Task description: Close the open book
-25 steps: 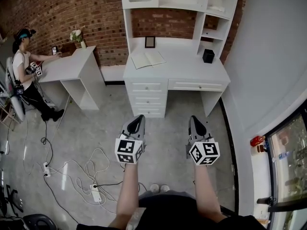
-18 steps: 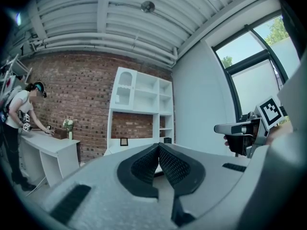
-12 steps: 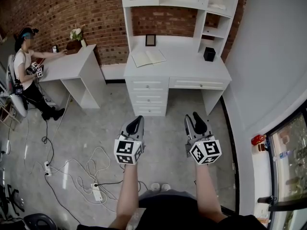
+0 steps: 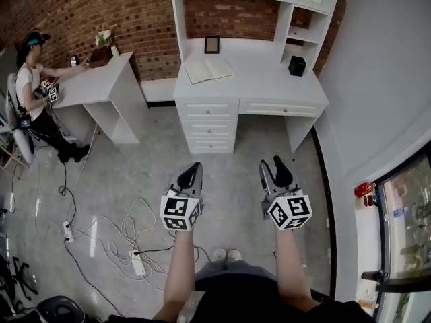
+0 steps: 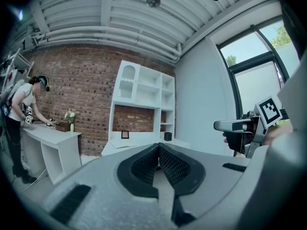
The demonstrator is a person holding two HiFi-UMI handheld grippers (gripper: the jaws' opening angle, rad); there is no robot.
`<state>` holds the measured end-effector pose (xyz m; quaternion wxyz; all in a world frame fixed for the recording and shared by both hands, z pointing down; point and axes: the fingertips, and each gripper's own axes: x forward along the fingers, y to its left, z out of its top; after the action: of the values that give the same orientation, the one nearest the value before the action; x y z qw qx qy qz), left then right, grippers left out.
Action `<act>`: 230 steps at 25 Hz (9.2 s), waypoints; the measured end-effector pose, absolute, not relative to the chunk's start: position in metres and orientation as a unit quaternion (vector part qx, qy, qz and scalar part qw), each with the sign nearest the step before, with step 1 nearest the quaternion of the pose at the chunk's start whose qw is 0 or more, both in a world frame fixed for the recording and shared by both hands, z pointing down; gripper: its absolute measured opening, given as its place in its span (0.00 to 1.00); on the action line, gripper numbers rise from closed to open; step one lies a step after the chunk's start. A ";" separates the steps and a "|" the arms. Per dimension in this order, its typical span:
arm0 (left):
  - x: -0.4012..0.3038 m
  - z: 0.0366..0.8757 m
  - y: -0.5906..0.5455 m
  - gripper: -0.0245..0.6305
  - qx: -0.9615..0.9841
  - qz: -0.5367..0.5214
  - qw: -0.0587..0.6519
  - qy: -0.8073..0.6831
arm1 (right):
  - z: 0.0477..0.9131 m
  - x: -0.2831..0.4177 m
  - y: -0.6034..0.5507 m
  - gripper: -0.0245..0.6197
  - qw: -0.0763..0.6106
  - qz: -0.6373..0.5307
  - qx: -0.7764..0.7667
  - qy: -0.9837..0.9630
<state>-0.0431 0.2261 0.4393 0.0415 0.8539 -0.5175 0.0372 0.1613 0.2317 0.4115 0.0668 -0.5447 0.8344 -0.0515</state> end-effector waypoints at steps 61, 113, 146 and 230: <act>-0.139 0.435 -0.358 0.05 0.771 0.026 0.044 -0.634 | 0.444 0.088 -0.416 0.30 0.026 -0.088 -0.450 0.888; -0.188 0.552 -0.319 0.05 0.726 0.059 0.163 -0.666 | 0.690 -0.078 -0.448 0.28 -0.537 0.406 -0.076 0.735; -0.158 0.544 -0.340 0.05 0.755 0.071 0.155 -0.633 | 0.614 0.001 -0.484 0.06 -0.236 -0.054 -0.451 0.859; -0.023 0.337 -0.469 0.05 0.880 -0.025 -0.040 -0.473 | 0.357 0.198 -0.447 0.03 0.048 0.016 -0.651 0.758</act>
<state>-0.0230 -0.4695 0.3365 -0.0395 0.8796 -0.4734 -0.0246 0.1982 -0.4469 0.3565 0.0482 -0.6505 0.7578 0.0157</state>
